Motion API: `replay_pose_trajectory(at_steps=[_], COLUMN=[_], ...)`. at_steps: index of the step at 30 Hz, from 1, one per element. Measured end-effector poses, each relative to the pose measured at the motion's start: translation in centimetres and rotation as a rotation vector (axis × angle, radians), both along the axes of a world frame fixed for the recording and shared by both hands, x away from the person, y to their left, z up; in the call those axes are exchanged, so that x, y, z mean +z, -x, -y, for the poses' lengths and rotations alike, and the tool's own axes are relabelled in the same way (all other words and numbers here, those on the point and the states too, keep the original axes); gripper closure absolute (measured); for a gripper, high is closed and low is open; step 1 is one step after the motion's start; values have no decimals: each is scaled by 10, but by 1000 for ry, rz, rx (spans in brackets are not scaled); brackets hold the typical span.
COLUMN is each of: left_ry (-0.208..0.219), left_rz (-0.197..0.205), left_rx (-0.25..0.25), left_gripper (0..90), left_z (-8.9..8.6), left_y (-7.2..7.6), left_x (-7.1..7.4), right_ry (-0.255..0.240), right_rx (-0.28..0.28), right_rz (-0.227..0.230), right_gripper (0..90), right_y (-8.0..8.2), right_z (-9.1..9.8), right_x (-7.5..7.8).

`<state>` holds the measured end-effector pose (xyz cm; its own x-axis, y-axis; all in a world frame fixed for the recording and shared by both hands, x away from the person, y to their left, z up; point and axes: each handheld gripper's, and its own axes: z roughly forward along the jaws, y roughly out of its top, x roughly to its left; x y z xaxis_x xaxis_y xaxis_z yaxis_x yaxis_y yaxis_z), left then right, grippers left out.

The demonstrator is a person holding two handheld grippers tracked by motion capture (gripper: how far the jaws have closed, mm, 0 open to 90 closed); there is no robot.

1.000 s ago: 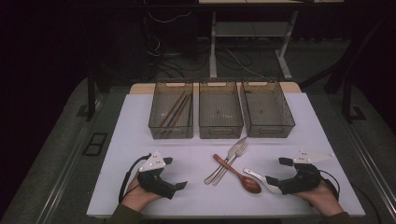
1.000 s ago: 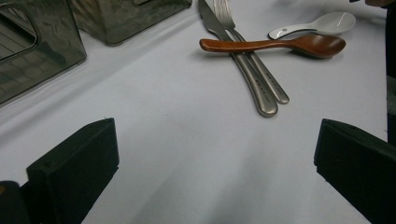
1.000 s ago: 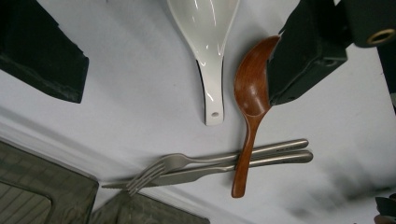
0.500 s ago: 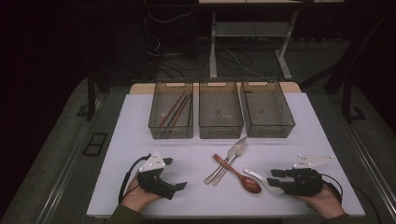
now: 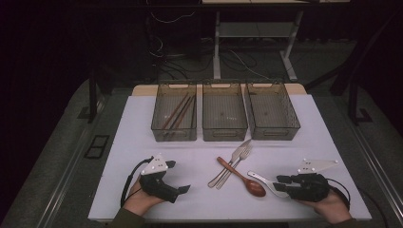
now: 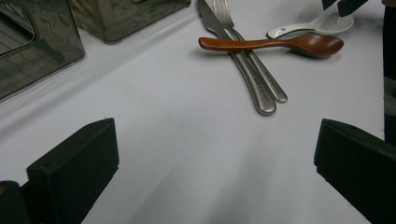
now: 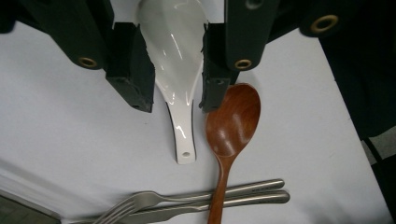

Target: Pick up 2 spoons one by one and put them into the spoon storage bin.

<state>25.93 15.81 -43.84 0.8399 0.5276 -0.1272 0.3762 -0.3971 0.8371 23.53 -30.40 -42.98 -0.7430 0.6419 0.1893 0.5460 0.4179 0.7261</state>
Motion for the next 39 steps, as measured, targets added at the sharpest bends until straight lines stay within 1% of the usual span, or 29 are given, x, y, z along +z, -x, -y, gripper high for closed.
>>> replay_pose_trajectory(at_steps=[7, 13, 15, 17, 19, 22, 24, 32, 36, 38, 39], left_ry=[0, -4, -2, -6, -11, -7, -9, -7, -6, -6, -5], left_rz=[0, -1, -1, -2, -2, -3, -4, -6, -6, -6, -7], left_rx=[2, 0, 0, -1, -4, -2, -4, -5, -5, -6, -6], left_gripper=[0, 0, 0, 0, 0, 0, 0, 0, 0, 0, 0], left_z=[0, 0, 0, 0, 0, 0, 0, 1, 1, 0, 1], left_y=[0, 0, 0, 0, 0, 0, 0, 1, 1, 1, 1], left_x=[0, -1, 0, 0, 0, 0, 0, -1, -1, -1, -1], right_ry=[23, 20, 20, 21, 25, 36, 41, 51, 60, 64, 72], right_rx=[-11, -35, -45, -43, -37, -21, -20, -10, 0, 8, 11], right_rz=[-2, -1, -12, -19, -28, -45, -56, -72, -73, -83, -80], right_gripper=[600, 548, 527, 503, 479, 445, 435, 440, 457, 482, 483], right_y=[0, 3, 4, 4, 3, 1, 1, 0, -1, 0, 0], right_z=[5, 13, 16, 17, 16, 14, 13, 11, 10, 9, 8], right_x=[-2, -3, -4, -5, -6, -10, -12, -15, -16, -16, -17])
